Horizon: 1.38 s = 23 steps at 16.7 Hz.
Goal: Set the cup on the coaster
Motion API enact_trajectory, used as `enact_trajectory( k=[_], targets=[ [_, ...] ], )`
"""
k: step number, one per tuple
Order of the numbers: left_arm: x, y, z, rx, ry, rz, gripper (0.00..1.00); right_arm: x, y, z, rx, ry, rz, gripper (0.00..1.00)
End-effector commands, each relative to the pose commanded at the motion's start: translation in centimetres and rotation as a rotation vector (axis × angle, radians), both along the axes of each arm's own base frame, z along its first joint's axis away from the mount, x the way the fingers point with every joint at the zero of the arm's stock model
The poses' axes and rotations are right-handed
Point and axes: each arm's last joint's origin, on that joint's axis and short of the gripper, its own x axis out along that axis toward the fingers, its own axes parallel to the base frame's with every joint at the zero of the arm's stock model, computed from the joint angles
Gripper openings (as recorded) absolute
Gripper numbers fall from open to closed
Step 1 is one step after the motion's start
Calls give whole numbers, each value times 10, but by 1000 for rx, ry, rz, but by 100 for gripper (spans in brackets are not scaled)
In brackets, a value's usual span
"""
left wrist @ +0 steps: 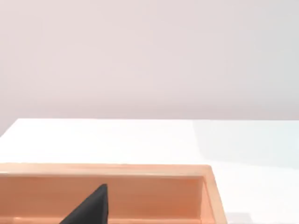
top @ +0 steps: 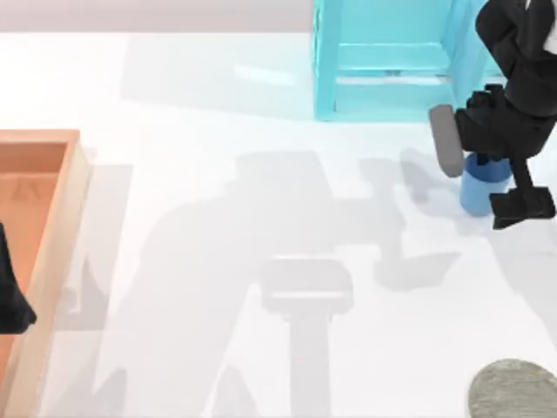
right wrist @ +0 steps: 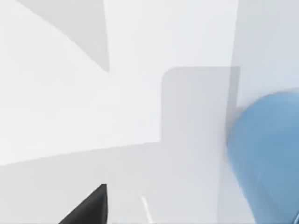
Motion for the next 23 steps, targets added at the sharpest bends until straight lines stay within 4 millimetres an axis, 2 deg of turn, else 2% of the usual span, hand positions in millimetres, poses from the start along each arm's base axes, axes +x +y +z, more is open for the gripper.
enact_trajectory(
  k=[3, 7, 20, 23],
  targets=[
    [0, 0, 0, 0, 0, 0, 100, -3, -1, -19, -2, 8, 0, 100],
    [0, 0, 0, 0, 0, 0, 100, -3, -1, -19, -2, 9, 0, 100],
    [0, 0, 0, 0, 0, 0, 100, -3, -1, -19, -2, 9, 0, 2],
    [0, 0, 0, 0, 0, 0, 100, -3, -1, -19, -2, 9, 0, 0]
  ],
)
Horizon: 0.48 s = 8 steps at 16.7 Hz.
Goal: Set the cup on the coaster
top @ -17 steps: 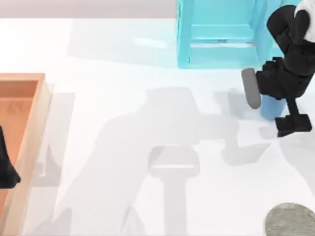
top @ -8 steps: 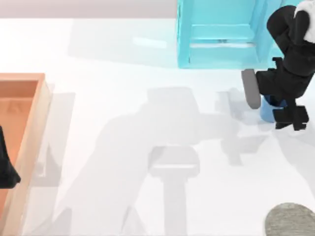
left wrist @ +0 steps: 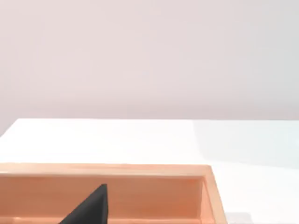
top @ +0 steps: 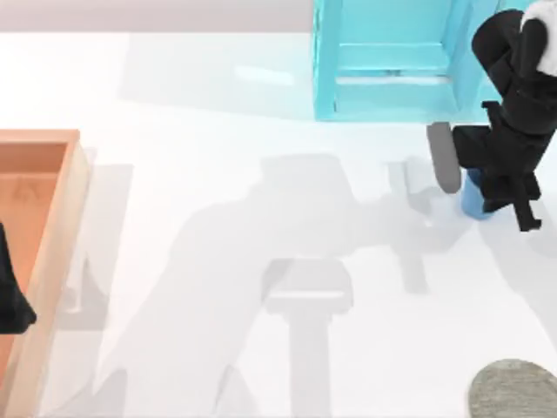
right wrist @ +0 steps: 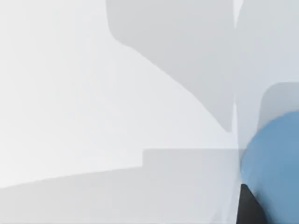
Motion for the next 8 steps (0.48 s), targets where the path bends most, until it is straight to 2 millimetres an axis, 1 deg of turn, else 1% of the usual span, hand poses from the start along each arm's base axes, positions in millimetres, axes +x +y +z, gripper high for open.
enact_trajectory(
  k=[8],
  targets=[
    [0, 0, 0, 0, 0, 0, 100, -1, 1, 1, 0, -1, -7, 0]
  ],
)
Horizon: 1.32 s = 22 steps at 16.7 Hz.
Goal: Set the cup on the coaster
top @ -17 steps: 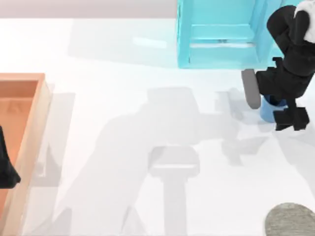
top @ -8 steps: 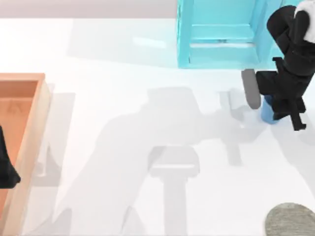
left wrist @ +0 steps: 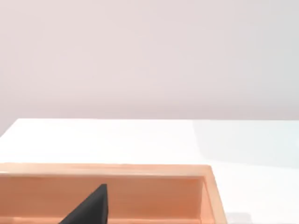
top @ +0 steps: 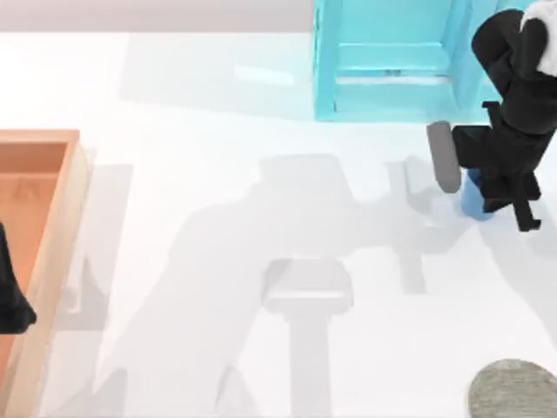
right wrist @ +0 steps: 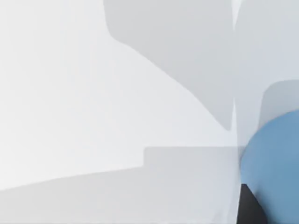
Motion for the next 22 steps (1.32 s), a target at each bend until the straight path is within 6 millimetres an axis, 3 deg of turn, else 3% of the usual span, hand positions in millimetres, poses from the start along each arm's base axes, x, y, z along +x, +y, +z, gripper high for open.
enact_trajectory(
  k=[4, 8, 15, 22],
  targets=[
    [0, 0, 0, 0, 0, 0, 100, -14, 12, 9, -5, 8, -108, 0],
    [0, 0, 0, 0, 0, 0, 100, -44, 31, 26, -11, 12, -321, 0],
    [0, 0, 0, 0, 0, 0, 100, -126, 51, 50, -56, 37, -916, 0],
    [0, 0, 0, 0, 0, 0, 100, -199, 47, 64, -50, 7, -1441, 0]
  ],
)
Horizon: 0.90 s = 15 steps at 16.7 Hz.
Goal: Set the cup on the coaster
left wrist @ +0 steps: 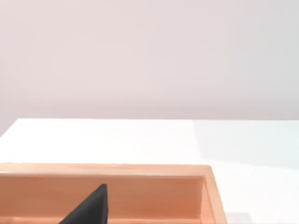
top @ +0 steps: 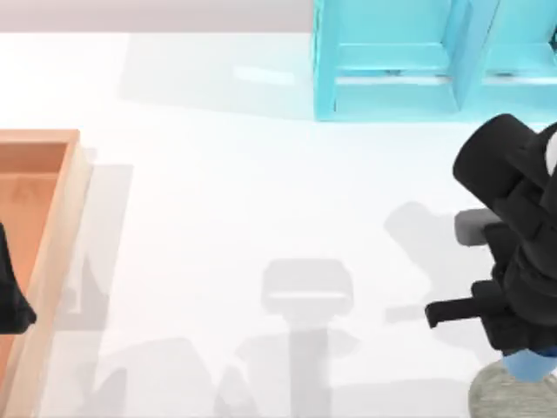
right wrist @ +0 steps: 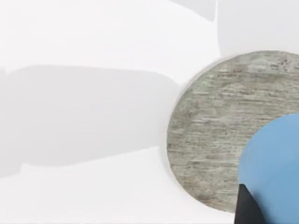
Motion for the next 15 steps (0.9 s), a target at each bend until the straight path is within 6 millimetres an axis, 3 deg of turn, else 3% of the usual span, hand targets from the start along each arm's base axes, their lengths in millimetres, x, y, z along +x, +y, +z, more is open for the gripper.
enact_trajectory(
  k=[4, 10, 15],
  targets=[
    [0, 0, 0, 0, 0, 0, 100, -20, -4, 5, 17, -38, -115, 0],
    [0, 0, 0, 0, 0, 0, 100, -20, -5, 4, 18, -39, -126, 0],
    [0, 0, 0, 0, 0, 0, 100, -19, -8, -28, 18, -41, -118, 0]
  ],
)
